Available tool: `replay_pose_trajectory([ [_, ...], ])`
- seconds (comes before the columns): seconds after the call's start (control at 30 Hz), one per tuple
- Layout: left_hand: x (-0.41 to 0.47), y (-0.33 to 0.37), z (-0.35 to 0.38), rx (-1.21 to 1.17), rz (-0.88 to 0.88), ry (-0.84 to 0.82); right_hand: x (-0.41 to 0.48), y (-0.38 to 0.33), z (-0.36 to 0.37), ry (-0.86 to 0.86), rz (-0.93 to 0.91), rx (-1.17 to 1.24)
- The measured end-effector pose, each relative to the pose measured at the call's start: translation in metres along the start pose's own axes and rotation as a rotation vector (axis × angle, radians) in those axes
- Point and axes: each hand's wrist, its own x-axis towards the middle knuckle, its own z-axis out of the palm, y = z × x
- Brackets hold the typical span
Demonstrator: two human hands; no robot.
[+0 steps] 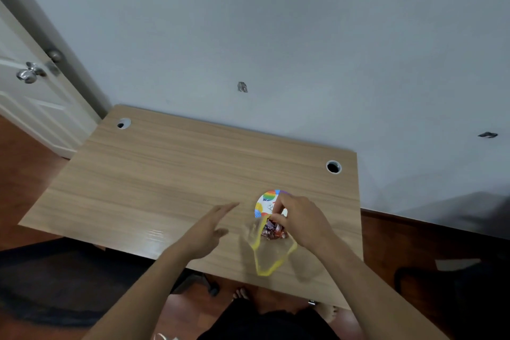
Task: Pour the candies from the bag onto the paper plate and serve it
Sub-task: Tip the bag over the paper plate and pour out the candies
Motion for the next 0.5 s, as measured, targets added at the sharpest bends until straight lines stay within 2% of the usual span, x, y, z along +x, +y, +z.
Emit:
replay_pose_trajectory([
  [0.1, 0.010, 0.000, 0.020, 0.108, 0.079, -0.159, 0.000, 0.005, -0.003, 0.008, 0.005, 0.081],
  [0.17, 0.015, 0.010, 0.030, 0.048, 0.157, -0.202, 0.002, 0.009, -0.007, 0.023, 0.010, 0.149],
  [0.27, 0.016, 0.028, 0.040, -0.154, 0.204, -0.135, 0.005, 0.014, -0.015, 0.026, 0.010, 0.230],
  [0.37, 0.014, 0.045, 0.039, -0.216, 0.168, -0.070, 0.008, 0.026, -0.020, -0.012, 0.053, 0.386],
  [0.5, 0.012, 0.055, 0.038, -0.387, 0.090, -0.060, 0.004, 0.052, -0.017, -0.042, 0.171, 0.843],
])
